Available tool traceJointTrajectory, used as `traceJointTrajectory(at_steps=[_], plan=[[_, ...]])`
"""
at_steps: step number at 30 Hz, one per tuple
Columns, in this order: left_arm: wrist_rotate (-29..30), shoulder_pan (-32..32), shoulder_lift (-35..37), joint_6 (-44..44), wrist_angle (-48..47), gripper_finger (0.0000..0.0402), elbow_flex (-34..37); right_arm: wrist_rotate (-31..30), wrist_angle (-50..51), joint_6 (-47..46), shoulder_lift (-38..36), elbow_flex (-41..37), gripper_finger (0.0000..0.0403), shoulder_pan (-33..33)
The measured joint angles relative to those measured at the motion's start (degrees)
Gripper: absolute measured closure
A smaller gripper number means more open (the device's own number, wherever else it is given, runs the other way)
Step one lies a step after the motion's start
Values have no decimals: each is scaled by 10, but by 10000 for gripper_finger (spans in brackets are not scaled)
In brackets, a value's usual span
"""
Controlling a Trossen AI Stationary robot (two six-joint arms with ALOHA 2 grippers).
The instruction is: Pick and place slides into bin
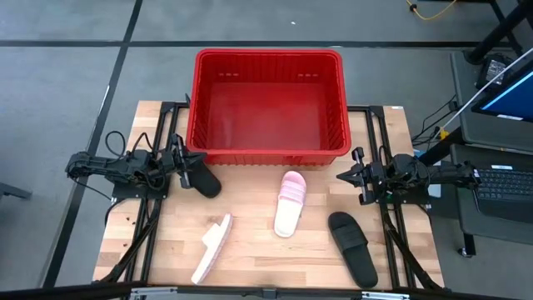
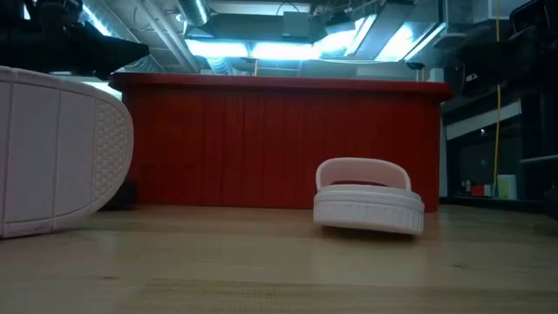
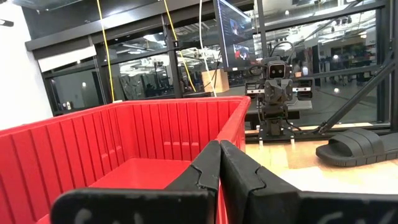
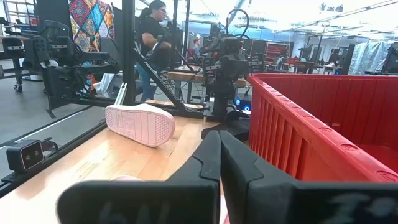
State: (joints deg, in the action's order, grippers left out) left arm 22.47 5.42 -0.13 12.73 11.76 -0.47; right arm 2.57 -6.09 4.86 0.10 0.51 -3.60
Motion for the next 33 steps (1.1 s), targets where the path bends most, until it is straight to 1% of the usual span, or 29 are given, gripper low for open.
traceJointTrajectory(at_steps=[10, 12, 15, 17, 25, 30, 33], plan=[[0, 0, 0, 0, 0, 396, 0, 0, 0, -2, 0, 0, 397, 0], [0, 0, 0, 0, 0, 395, 0, 0, 0, -20, 0, 0, 397, 0], [0, 0, 0, 0, 0, 393, 0, 0, 0, -78, 0, 0, 397, 0], [0, 0, 0, 0, 0, 394, 0, 0, 0, -91, 0, 0, 397, 0], [0, 0, 0, 0, 0, 393, 0, 5, 7, -91, 0, 0, 397, 0], [0, 0, 0, 0, 0, 396, 0, 5, 13, -46, 0, 0, 397, 0], [0, 0, 0, 0, 0, 394, 0, 5, 13, -50, 0, 0, 397, 0]])
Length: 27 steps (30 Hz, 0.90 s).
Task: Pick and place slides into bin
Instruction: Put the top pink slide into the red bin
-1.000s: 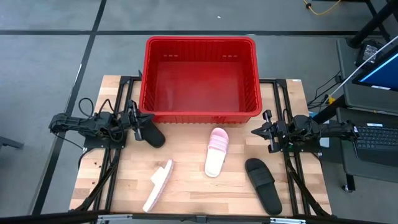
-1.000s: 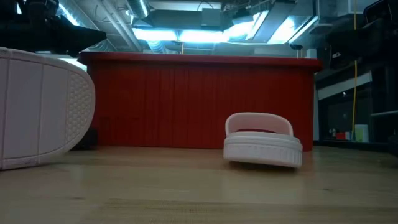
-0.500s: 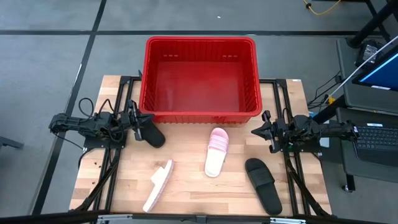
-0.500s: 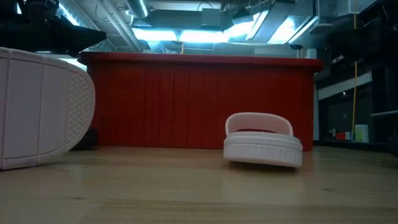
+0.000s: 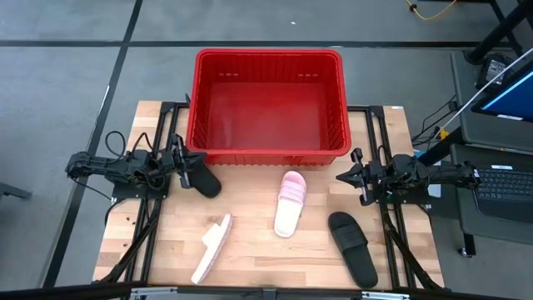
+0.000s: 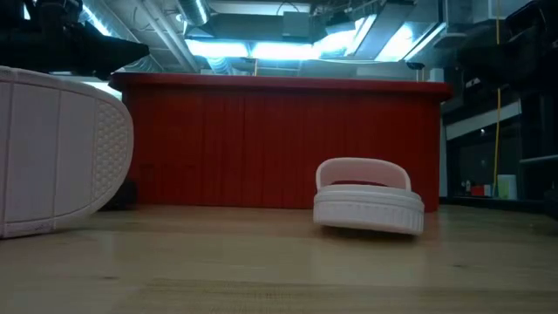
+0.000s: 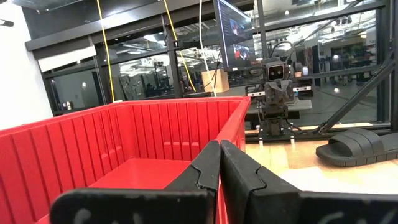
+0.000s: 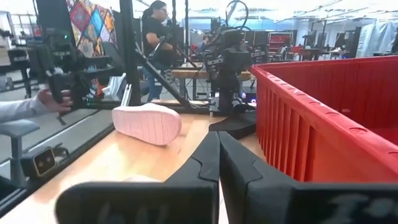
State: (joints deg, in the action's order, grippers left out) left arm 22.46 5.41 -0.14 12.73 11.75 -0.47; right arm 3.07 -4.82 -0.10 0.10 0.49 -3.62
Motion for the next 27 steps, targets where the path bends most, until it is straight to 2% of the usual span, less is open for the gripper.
traceJointTrajectory(at_steps=[5, 10, 24, 27], plan=[[0, 0, 0, 0, 0, 395, 0, 0, 0, -37, 0, 0, 397, 0], [0, 0, 0, 0, 0, 397, 0, 0, 0, 3, 0, 0, 397, 0], [0, 0, 0, -2, 0, 396, 0, 0, -1, 4, 0, 0, 397, 0], [0, 0, 0, -30, 0, 396, 0, 0, -1, 3, 0, 0, 397, 0]])
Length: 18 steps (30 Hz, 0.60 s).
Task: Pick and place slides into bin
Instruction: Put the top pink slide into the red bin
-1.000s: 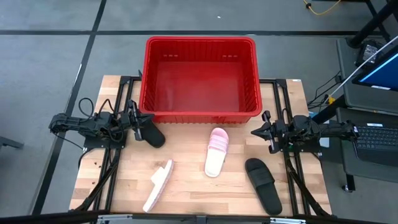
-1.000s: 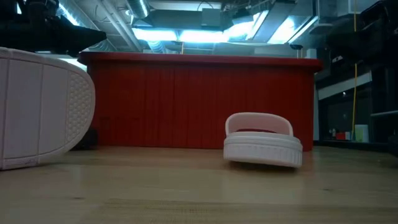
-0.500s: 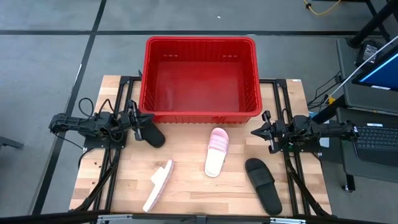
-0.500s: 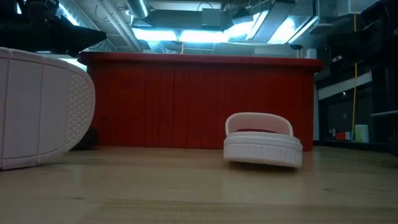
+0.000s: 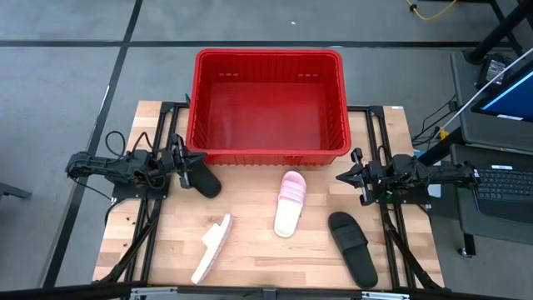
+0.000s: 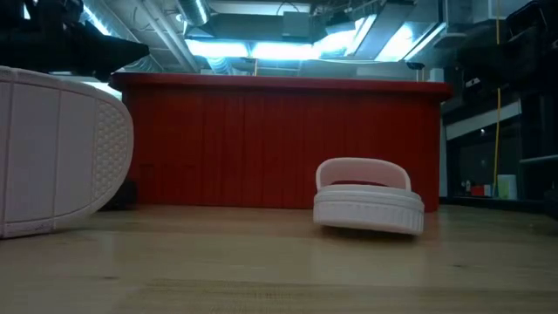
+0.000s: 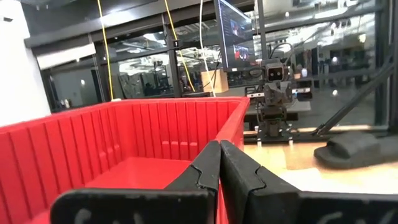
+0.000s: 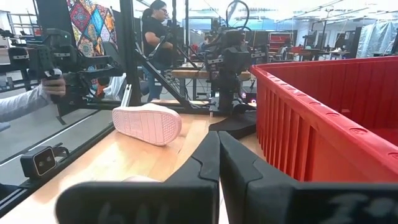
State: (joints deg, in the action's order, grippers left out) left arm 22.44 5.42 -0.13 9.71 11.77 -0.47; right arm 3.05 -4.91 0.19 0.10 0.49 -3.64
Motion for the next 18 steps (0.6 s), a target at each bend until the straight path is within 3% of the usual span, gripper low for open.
traceJointTrajectory(at_steps=[6, 12, 18], plan=[[-4, 0, 0, -19, 0, 398, 0, 0, 0, 1, 0, 0, 397, 0], [-94, 0, 0, -16, -15, 400, 0, -4, 0, 1, 0, 0, 397, 0], [-119, 0, 0, -50, -76, 400, -31, -19, -11, 1, 1, 0, 399, 0]])
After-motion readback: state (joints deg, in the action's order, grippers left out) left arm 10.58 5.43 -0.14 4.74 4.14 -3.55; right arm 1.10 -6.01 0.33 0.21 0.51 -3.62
